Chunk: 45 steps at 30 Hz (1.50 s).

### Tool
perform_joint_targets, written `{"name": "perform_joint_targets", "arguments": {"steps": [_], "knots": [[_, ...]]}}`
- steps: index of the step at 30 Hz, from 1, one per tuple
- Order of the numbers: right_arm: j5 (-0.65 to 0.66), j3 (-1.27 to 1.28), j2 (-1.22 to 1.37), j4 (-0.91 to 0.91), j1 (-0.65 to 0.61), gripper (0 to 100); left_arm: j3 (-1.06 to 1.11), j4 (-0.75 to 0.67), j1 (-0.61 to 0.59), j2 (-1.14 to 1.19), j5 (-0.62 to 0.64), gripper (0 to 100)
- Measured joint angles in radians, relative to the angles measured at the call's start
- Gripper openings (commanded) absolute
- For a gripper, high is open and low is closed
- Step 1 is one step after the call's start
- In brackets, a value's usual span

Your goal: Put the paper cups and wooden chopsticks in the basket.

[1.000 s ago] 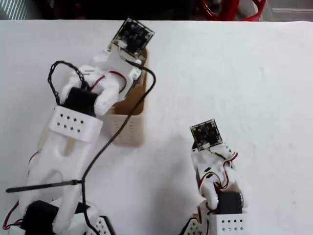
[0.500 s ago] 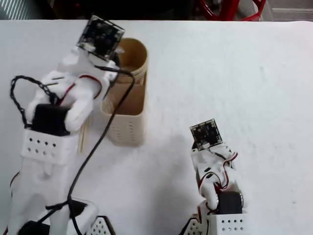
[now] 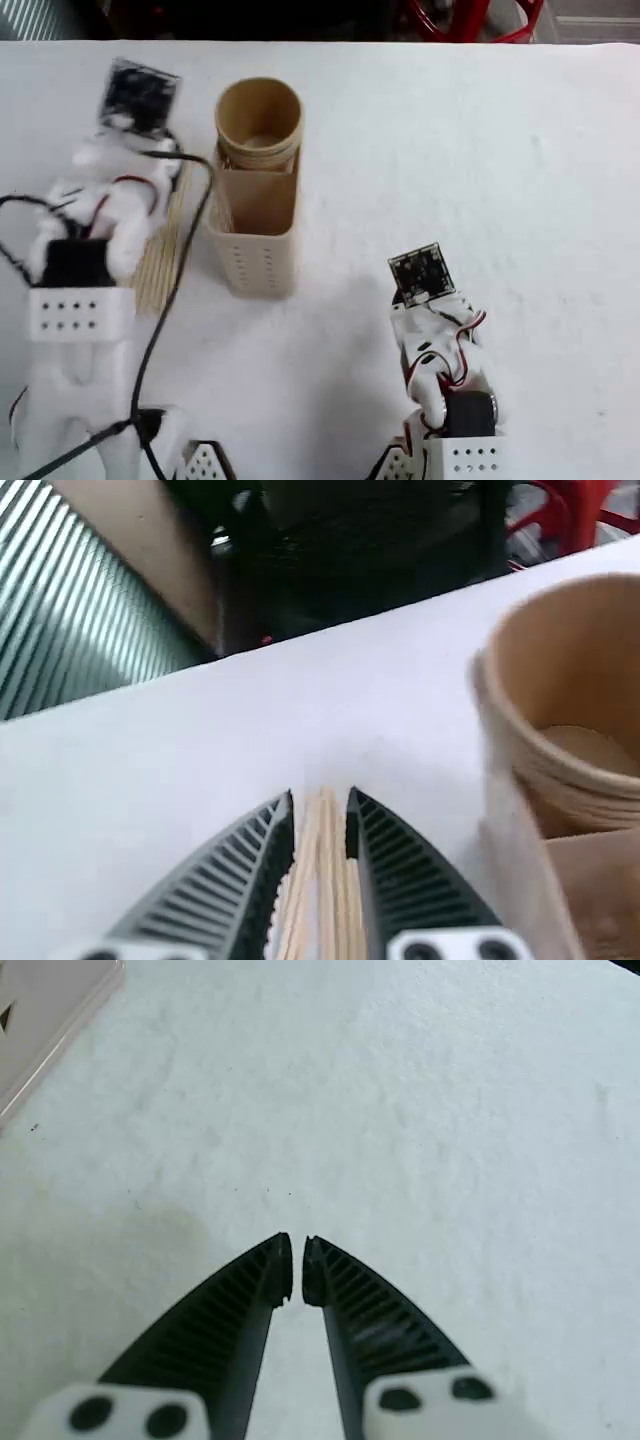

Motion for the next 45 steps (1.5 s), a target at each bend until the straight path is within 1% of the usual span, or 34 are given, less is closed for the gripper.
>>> {"name": "perform_joint_targets", "arguments": {"steps": [3,5,8,10,11,14,17,19,21,23,26,28,34,39,45], "knots": [[0.0,0.0,0.0,0.0,0.0,3.6,0.086,-0.032,-0.152,-0.037,0.054,11],[0.0,0.0,0.0,0.0,0.0,3.6,0.161,-0.048,-0.224,-0.043,0.058,11],[0.0,0.0,0.0,0.0,0.0,3.6,0.31,-0.048,-0.264,-0.049,-0.005,10],[0.0,0.0,0.0,0.0,0.0,3.7,0.416,-0.066,-0.282,-0.049,-0.074,4],[0.0,0.0,0.0,0.0,0.0,3.7,0.463,-0.086,-0.29,-0.049,-0.083,2],[0.0,0.0,0.0,0.0,0.0,3.7,0.529,-0.114,-0.292,-0.049,-0.071,8],[0.0,0.0,0.0,-0.031,0.002,3.5,0.517,-0.074,-0.25,-0.049,-0.057,14],[0.0,0.025,-0.003,-0.035,0.0,3.5,0.46,0.008,-0.203,-0.049,-0.028,13],[0.0,0.058,0.002,-0.028,0.0,3.4,0.374,0.101,-0.164,-0.043,-0.003,11],[0.0,0.063,-0.005,0.014,0.005,3.7,0.282,0.187,-0.133,-0.008,0.008,9],[0.0,0.068,0.0,0.072,0.037,3.5,0.212,0.235,-0.114,0.103,0.055,12],[0.0,0.068,0.0,0.092,0.055,3.5,0.198,0.239,-0.114,0.189,0.081,14],[0.0,0.068,0.0,0.229,0.091,3.5,0.161,0.218,-0.114,0.402,0.086,14],[0.0,0.068,0.0,0.336,0.092,3.5,0.161,0.13,-0.11,0.505,0.087,14],[0.0,0.068,0.0,0.345,0.092,3.5,0.161,0.037,-0.107,0.571,0.086,14]]}}
